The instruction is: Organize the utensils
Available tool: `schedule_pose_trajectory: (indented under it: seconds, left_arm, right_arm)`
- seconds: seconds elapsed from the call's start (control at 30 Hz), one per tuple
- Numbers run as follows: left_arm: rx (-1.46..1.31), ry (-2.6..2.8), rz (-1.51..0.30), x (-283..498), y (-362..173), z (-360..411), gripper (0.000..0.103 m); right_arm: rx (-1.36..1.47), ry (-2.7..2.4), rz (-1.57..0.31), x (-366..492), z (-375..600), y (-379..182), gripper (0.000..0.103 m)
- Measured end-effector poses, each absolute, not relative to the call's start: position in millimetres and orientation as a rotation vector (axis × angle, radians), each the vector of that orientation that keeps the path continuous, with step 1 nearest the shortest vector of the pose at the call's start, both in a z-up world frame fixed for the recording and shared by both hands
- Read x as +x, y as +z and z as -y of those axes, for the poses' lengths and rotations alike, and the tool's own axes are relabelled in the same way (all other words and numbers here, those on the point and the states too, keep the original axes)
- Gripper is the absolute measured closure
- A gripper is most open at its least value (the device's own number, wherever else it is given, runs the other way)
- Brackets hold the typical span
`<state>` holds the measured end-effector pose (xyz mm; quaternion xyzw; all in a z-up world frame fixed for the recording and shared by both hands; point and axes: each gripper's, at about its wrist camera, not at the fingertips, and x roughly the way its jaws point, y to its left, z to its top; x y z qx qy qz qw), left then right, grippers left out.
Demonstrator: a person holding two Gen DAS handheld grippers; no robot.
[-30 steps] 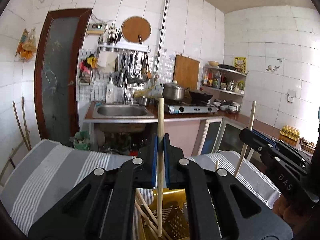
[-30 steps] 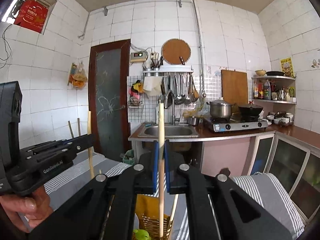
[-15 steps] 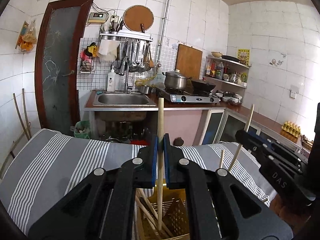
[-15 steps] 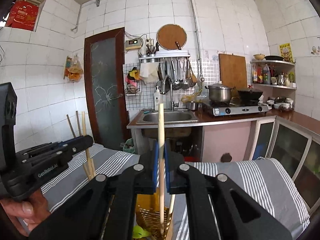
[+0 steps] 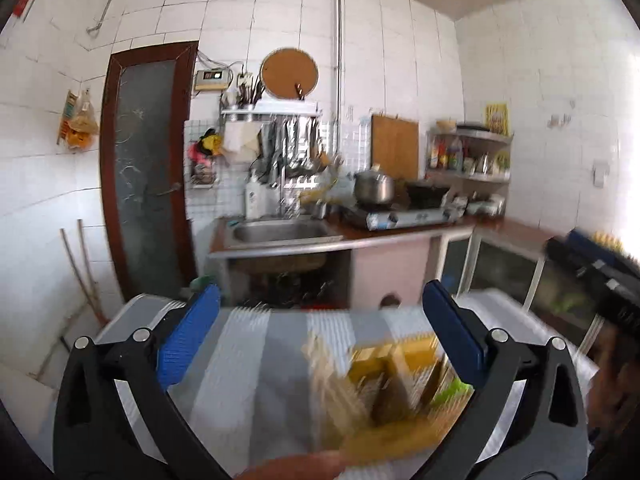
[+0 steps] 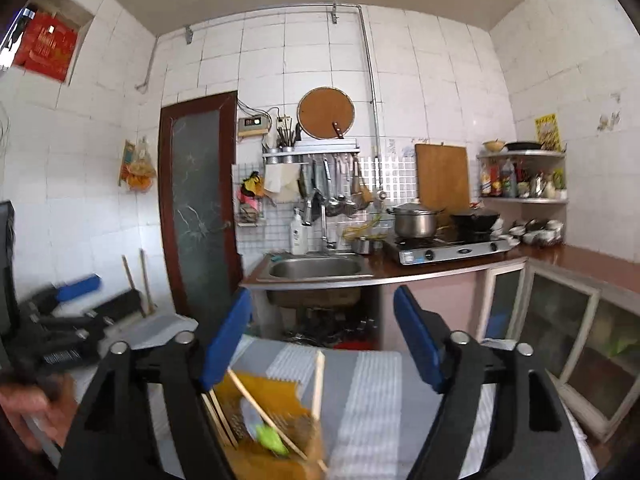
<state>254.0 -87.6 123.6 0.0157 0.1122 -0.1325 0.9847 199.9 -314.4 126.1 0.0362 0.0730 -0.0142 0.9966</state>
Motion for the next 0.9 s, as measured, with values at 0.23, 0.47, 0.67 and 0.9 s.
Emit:
schedule_pose_trajectory:
  seconds: [0.23,0.47,0.67,0.9]
  left_arm:
    - [0.127,-0.148,-0.247,181.8,42.1,30.7,0.005]
    - [0.056,-0.067,-0.238,124.9,-17.3,-1.4,0.005]
    - [0.059,-0.034,-0.231,110.7,-31.7,0.5,0.005]
    - [0.112,-0.016,-0.187,105.9,-38.1,10.3,0.005]
  right_arm:
    - [0.066,-0.125,-0.186,115.9,315.5,49.5,0.013]
    - [0.066,-0.104,-0.259,65.5,301.8,-20.0,0.013]
    - [0.019,-0.054,-0.223,52.0,289.8,-32.0,0.013]
    - [0.074,-0.077,-0.206,46.3,298.2,-36.0,0.013]
